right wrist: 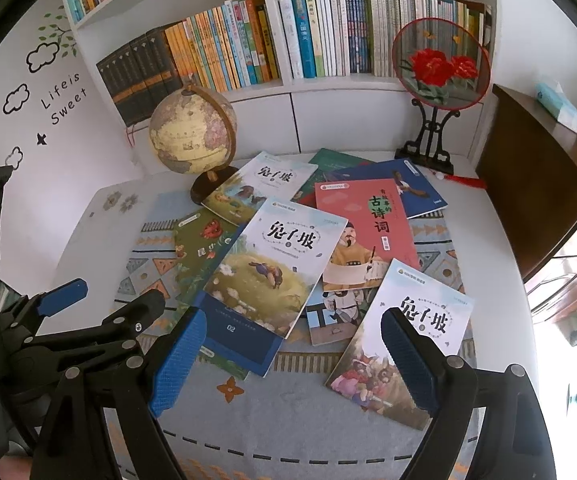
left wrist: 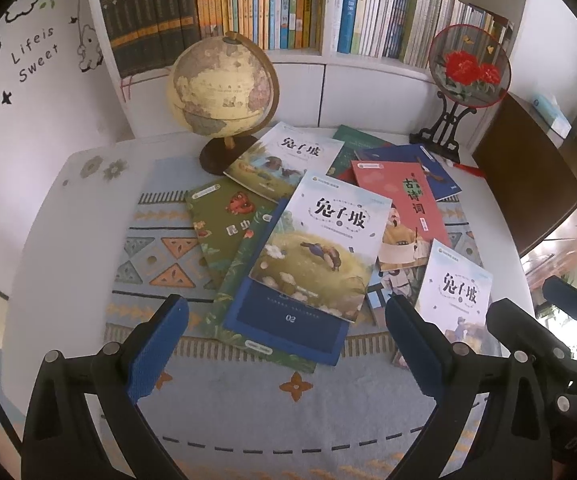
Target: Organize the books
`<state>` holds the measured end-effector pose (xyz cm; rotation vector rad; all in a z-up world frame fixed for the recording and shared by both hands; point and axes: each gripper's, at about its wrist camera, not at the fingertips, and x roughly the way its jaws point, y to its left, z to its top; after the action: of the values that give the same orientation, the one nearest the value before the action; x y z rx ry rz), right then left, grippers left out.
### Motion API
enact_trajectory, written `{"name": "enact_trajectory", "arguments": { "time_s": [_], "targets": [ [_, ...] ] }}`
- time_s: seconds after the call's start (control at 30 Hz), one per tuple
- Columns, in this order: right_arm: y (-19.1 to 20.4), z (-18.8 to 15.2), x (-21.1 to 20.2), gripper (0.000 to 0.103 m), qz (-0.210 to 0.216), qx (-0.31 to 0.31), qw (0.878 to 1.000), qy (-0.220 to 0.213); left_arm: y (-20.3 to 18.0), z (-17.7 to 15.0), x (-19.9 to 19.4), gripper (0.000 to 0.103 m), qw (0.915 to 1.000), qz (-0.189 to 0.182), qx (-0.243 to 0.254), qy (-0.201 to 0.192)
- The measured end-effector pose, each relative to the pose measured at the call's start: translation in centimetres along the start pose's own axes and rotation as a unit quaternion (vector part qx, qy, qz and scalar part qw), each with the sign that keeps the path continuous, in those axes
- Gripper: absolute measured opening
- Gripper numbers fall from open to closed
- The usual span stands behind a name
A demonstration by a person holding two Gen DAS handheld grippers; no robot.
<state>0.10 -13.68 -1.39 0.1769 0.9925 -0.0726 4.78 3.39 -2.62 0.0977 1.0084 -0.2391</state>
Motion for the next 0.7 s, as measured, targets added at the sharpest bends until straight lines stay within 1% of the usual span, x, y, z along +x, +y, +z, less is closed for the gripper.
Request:
{"name": "enact_trajectory", "arguments": {
  "time_s": [0.23,0.57,0.7],
  "targets": [
    [-0.43,-0.07,0.35,0.089,0.006,0.011,1.0,0.008,0.17,-0.08,0.27,0.098,0.9999,-0.012,-0.001,0.004],
    [-0.25,-0.02,0.64,0.089,0.004,0.006,1.0,0.011,0.18,-0.14,0.57,0.099,0.9999,-0.012,0.0,0.006],
    [0.0,0.0,0.93,0.089,0.005,0.006,1.0,0.016,0.42,-0.17,0.81,0.099,0.9998,-0.017,0.001,0.009]
  ]
}}
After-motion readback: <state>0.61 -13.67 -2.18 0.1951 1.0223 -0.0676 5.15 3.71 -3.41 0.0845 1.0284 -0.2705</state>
